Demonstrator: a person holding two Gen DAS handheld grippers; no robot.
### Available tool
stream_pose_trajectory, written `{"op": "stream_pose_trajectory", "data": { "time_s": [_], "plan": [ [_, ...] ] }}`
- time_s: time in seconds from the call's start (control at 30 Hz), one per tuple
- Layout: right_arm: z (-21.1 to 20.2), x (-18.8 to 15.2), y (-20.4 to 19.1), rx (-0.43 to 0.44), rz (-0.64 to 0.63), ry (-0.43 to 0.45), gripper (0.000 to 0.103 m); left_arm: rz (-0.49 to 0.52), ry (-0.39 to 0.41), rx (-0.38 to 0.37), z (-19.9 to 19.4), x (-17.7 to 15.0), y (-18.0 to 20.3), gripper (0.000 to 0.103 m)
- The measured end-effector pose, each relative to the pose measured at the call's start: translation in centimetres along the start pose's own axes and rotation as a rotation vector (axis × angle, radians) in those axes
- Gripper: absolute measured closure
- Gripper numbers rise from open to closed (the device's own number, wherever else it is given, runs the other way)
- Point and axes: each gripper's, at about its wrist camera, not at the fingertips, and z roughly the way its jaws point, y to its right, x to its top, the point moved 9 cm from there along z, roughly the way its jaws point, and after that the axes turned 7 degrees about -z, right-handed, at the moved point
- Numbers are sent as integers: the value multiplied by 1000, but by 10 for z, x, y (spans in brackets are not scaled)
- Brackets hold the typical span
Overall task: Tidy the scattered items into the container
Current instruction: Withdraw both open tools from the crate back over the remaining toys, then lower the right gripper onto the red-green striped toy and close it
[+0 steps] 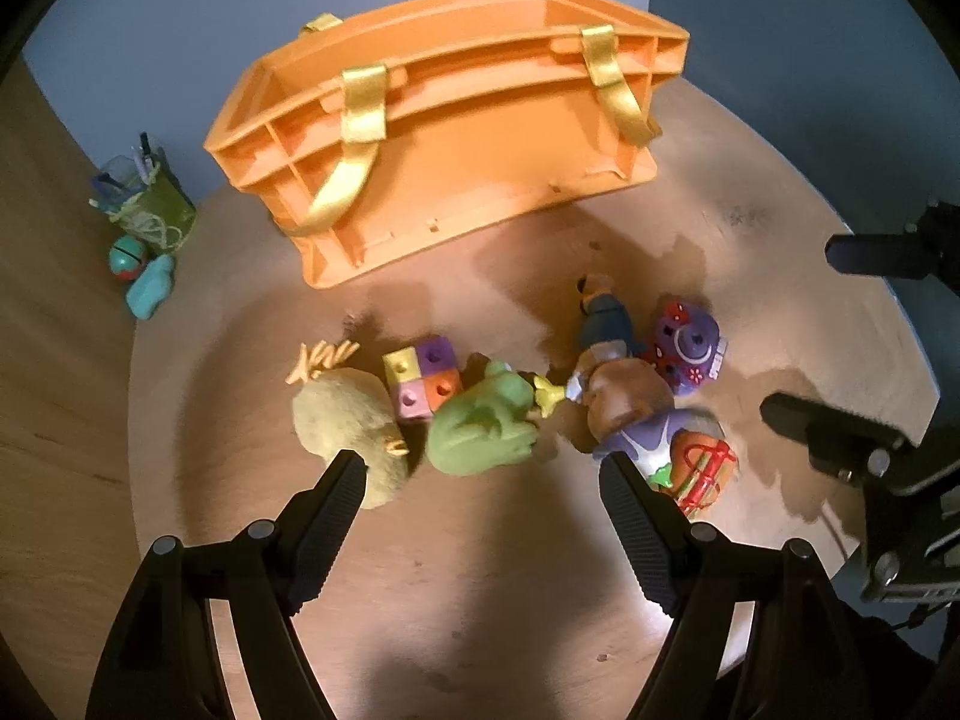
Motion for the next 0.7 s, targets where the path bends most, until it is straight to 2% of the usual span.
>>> {"op": "stream_pose_trajectory", "data": {
  "time_s": [0.33,0.7],
  "plan": [
    [24,-30,-17,34,35,-68,22,-10,-43,-19,20,-7,4,26],
    [38,-43,-33,68,59,-117,22,-35,-72,-38,35,-3,-2,26]
  ]
}}
